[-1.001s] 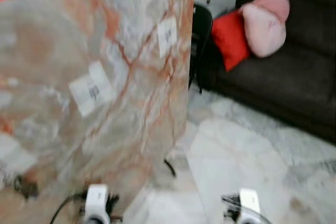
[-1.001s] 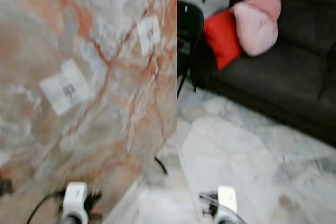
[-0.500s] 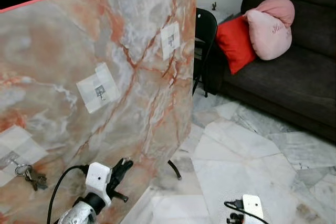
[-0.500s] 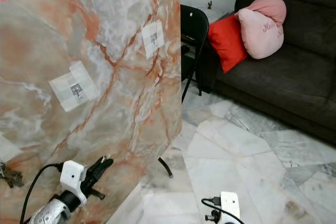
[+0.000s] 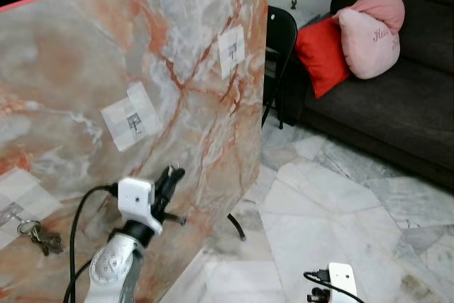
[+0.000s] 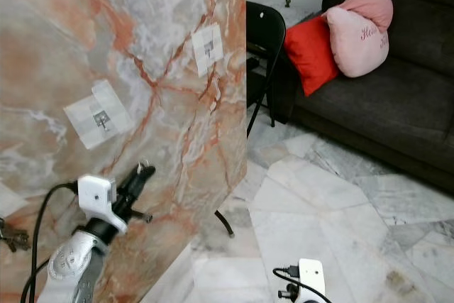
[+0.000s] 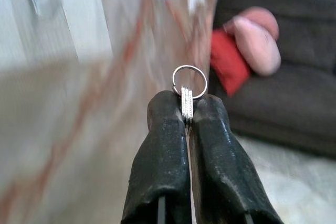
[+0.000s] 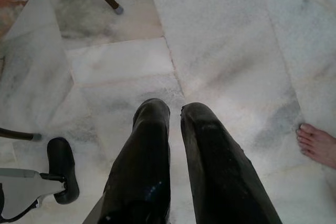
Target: Hang keys on a hook
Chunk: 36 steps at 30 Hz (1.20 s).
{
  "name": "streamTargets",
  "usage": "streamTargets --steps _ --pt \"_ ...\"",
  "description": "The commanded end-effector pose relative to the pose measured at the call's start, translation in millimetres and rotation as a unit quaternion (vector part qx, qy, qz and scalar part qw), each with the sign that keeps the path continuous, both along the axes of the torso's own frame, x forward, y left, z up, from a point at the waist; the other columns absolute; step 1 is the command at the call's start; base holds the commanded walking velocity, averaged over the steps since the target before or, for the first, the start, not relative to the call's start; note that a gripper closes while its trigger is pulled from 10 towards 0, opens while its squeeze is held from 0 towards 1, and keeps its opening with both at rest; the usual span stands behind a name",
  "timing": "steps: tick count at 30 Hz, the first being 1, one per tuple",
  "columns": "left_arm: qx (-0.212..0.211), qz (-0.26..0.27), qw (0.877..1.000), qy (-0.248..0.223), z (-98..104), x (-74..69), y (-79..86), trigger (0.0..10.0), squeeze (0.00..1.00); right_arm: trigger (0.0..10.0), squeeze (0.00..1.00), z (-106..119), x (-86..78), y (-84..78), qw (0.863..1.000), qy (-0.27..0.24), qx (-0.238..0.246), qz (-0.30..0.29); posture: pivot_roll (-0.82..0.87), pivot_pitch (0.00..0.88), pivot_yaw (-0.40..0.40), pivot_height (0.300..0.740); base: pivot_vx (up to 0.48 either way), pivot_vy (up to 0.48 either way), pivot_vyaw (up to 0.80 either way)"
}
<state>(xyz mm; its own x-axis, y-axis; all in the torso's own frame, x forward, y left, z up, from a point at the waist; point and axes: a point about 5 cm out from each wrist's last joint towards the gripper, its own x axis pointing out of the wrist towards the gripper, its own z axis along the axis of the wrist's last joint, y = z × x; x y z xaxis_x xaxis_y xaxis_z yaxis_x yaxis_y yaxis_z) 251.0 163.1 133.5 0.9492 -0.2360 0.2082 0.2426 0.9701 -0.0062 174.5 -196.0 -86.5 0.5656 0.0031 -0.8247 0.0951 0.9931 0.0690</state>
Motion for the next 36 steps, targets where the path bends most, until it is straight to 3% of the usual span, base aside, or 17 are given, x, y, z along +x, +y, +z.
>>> streamTargets --steps 1,7,10,12,14,19,27,29,36 --pt "0.002 0.011 1.000 -0.003 5.9 -0.4 -1.2 10.0 0.00 10.0 0.00 0.5 1.7 0.8 1.000 0.001 0.000 0.000 -0.01 0.011 -0.004 0.740 0.000 0.000 0.00" --pt "0.029 0.002 1.000 -0.003 10.8 -21.3 -17.2 10.0 0.00 10.0 0.00 0.8 2.3 1.2 1.000 0.000 0.001 0.001 -0.01 0.014 -0.004 0.740 0.000 0.000 0.00" --pt "0.038 0.004 0.999 -0.007 14.6 -24.5 -18.5 10.0 0.00 10.0 0.00 0.9 2.6 1.0 1.000 0.000 0.000 0.001 -0.01 0.017 -0.005 0.740 0.000 0.000 0.00" --pt "0.042 0.010 0.999 -0.011 17.6 -24.4 -17.5 10.0 0.00 10.0 0.00 0.9 2.6 0.9 1.000 0.000 0.000 0.001 0.00 0.018 -0.006 0.740 0.000 0.000 0.00" --pt "0.099 0.054 0.994 -0.011 25.7 -14.7 -13.4 10.0 0.00 10.0 0.00 1.1 3.0 0.5 1.000 0.001 -0.002 0.003 0.00 0.019 -0.010 0.740 0.000 0.000 0.00" --pt "0.085 0.049 0.995 -0.019 33.3 -8.7 -21.8 10.0 0.00 10.0 0.00 1.4 3.8 1.1 1.000 0.001 -0.003 0.011 0.00 0.018 -0.007 0.740 0.000 0.000 0.00" --pt "0.122 0.066 0.990 -0.018 35.0 -6.1 -24.8 10.0 0.00 10.0 0.00 1.3 3.8 1.3 1.000 0.001 -0.003 0.008 -0.01 0.019 -0.006 0.740 0.000 0.000 0.00" --pt "0.138 0.088 0.986 -0.010 34.7 -5.0 -22.5 10.0 0.00 10.0 0.00 1.1 3.5 1.3 1.000 0.004 -0.004 0.009 -0.01 0.019 -0.006 0.740 0.000 0.000 0.00" --pt "0.131 0.137 0.982 -0.004 38.4 0.3 -15.0 10.0 0.00 10.0 0.00 1.0 3.4 1.2 1.000 0.005 -0.004 0.012 -0.01 0.022 -0.008 0.740 0.000 0.000 0.00"
